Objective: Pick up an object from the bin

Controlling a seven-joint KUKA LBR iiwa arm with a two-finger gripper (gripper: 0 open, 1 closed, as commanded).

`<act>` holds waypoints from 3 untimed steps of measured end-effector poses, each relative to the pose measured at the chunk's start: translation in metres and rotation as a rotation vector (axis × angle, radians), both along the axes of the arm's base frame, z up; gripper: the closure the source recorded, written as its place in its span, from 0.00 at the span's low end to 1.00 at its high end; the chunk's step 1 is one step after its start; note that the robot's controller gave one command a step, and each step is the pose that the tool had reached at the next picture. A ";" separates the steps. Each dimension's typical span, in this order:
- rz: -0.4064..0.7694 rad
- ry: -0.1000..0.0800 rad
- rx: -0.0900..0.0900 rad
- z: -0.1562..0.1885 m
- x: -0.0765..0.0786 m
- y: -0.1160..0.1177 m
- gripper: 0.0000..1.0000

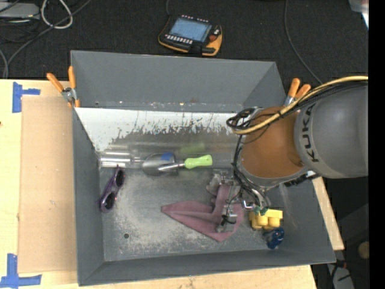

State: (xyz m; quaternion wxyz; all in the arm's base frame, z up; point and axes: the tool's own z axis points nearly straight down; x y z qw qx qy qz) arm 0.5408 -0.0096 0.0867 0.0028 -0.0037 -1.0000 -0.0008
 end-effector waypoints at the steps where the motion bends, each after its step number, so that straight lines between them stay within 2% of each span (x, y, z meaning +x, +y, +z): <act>1: 0.162 -0.010 0.007 -0.018 -0.057 0.105 1.00; 2: 0.161 -0.010 0.007 -0.018 -0.056 0.105 1.00; 3: 0.155 -0.010 0.007 -0.017 -0.049 0.090 1.00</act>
Offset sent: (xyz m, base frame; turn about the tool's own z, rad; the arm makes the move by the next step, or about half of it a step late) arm 0.0000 0.0000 0.0000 0.0000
